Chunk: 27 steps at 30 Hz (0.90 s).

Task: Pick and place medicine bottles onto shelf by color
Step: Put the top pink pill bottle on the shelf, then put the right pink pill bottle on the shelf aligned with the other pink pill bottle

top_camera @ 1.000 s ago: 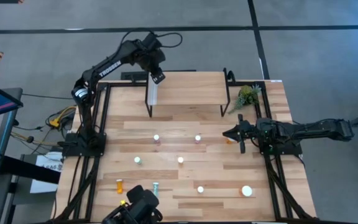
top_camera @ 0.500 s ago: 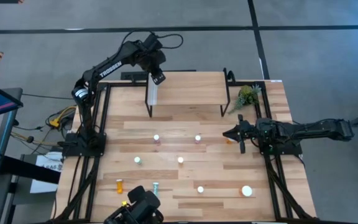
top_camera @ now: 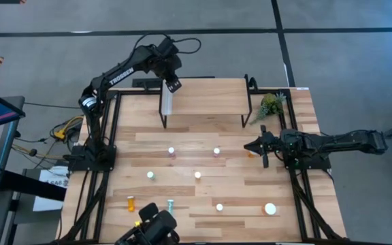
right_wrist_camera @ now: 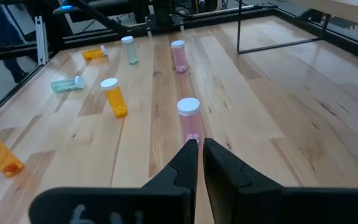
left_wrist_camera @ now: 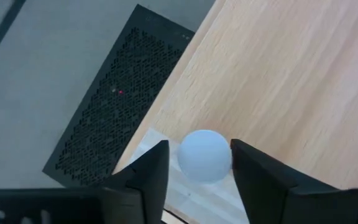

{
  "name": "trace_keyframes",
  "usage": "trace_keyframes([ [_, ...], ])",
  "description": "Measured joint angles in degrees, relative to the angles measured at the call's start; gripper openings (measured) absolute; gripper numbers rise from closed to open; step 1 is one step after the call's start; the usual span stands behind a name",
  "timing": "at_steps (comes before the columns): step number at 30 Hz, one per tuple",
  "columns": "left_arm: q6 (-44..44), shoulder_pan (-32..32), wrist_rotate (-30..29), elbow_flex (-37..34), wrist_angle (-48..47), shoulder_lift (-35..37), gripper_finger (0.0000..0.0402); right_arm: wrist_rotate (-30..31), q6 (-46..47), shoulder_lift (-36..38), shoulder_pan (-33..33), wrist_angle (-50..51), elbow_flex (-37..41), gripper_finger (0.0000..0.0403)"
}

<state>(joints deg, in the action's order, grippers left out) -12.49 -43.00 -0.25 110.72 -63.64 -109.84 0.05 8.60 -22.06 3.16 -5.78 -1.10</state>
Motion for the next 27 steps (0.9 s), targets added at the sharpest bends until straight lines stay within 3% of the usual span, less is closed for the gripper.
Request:
trace_keyframes([
  [6, -0.3, 0.5, 0.0, 0.0, 0.0, 0.0, 0.0191, 0.0, 0.0, 0.0, 0.0, 0.0, 0.0, 0.0051],
  [27, 1.1, 0.4, -3.3, 1.8, -3.8, 0.1, 0.0193, 0.0, 0.0, 0.0, 0.0, 0.0, 0.0, 0.0051],
])
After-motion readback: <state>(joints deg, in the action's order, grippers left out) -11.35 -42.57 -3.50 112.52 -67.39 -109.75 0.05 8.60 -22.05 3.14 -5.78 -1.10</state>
